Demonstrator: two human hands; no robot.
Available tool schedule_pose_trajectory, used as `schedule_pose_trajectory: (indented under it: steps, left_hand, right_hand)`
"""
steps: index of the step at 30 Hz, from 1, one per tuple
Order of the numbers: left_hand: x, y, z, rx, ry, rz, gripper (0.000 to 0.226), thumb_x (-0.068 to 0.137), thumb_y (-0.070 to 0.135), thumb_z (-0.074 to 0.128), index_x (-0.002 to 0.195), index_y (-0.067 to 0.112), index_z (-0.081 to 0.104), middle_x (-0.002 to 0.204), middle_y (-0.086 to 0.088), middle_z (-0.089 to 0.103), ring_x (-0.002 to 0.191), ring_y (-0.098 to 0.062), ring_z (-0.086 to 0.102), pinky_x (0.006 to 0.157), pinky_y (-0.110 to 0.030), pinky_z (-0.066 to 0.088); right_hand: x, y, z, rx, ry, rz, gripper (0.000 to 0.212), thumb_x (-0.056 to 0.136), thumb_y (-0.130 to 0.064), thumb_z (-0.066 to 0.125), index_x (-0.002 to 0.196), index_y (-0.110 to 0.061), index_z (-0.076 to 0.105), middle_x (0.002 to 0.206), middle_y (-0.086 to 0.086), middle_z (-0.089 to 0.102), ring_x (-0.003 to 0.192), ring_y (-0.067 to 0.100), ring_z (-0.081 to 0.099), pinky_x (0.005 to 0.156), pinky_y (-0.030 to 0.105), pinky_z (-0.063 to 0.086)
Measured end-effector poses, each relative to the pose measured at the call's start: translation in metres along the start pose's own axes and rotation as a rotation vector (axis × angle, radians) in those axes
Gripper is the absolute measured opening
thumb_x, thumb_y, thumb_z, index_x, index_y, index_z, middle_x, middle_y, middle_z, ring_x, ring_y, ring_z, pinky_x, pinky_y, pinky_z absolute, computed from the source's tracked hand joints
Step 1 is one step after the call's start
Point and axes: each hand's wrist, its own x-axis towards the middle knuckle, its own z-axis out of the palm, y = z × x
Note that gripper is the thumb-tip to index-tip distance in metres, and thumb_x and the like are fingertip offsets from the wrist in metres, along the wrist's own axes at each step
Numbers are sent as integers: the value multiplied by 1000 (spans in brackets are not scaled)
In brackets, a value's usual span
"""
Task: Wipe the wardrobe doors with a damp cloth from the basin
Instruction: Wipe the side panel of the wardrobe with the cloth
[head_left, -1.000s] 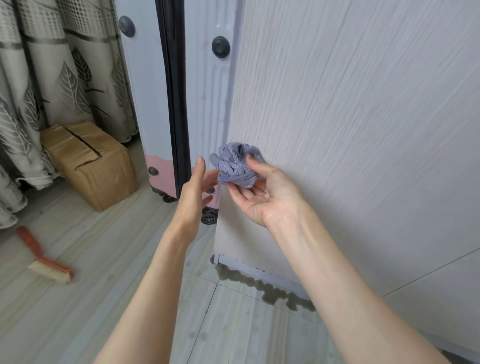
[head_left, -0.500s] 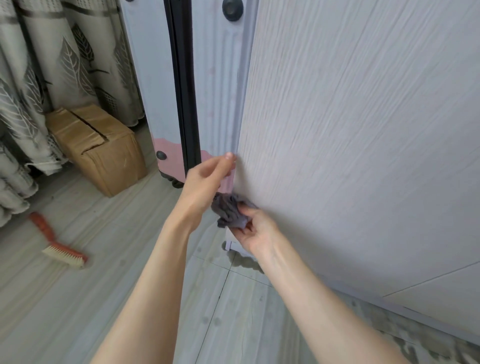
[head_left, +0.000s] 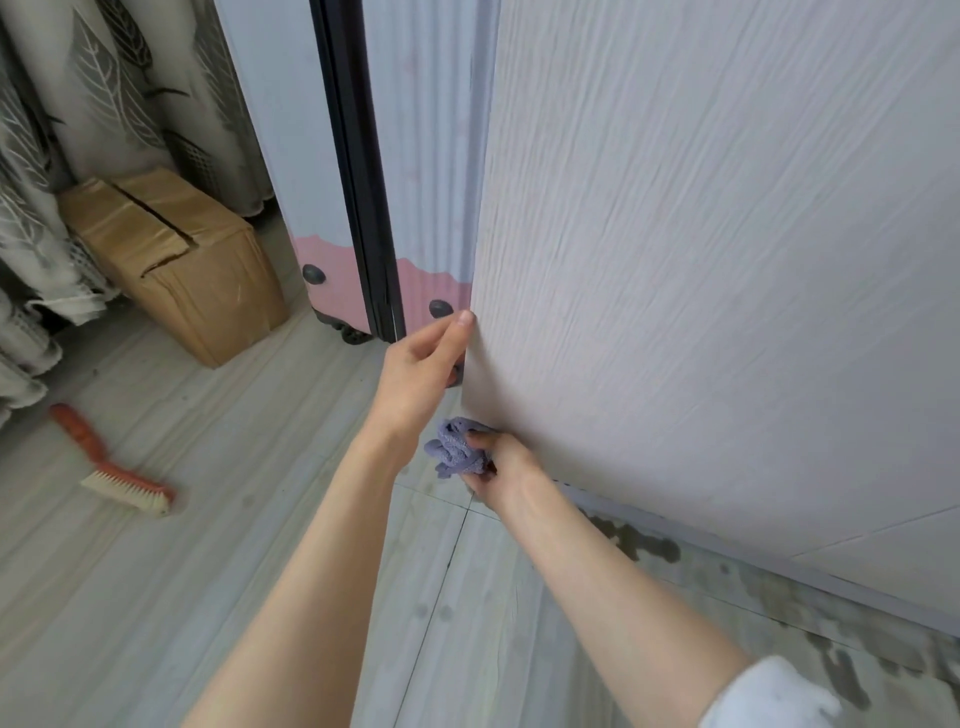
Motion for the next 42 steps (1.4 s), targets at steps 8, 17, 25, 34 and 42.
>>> schedule_pose_trajectory:
  steps: [8, 17, 25, 34, 42]
  left_hand:
    - [-2, -21, 15, -49, 239, -141, 49, 89, 52, 51, 129, 26, 50, 119, 4, 59, 109, -15, 59, 98, -36, 46]
    - [-5, -22, 39, -49, 306, -161, 64, 91, 59, 36, 141, 19, 40, 146, 2, 40, 133, -16, 38, 113, -40, 30]
    - [-9, -24, 32, -23, 270, -193, 63, 92, 60, 37, 141, 20, 40, 144, 2, 43, 132, -17, 40, 113, -40, 28]
    - [-16, -28, 52, 45, 279, -158, 56, 100, 51, 19, 150, 28, 16, 156, 12, 14, 143, -8, 13, 110, -28, 11]
    - [-17, -30, 53, 52, 288, -167, 54, 101, 49, 16, 150, 28, 16, 157, 10, 14, 143, -10, 15, 118, -35, 12]
  right_hand:
    - [-8, -21, -56, -60, 64, -23, 19, 82, 13, 56, 96, 2, 59, 97, 18, 58, 67, 26, 56, 57, 37, 49]
    - [-61, -71, -63, -24, -75, -82, 16, 84, 8, 57, 76, -5, 57, 76, 12, 60, 68, 24, 60, 73, 37, 51]
    - [-44, -56, -81, -63, -55, -44, 23, 89, 10, 45, 74, -4, 54, 83, 12, 56, 76, 27, 54, 73, 38, 46]
    - [-34, -81, -150, -186, 168, -83, 14, 84, 12, 51, 76, 1, 56, 81, 15, 60, 78, 27, 61, 67, 38, 51]
    - [-42, -95, -234, -267, 164, -182, 35, 74, 22, 33, 54, -2, 47, 59, 12, 58, 35, 16, 50, 29, 15, 33]
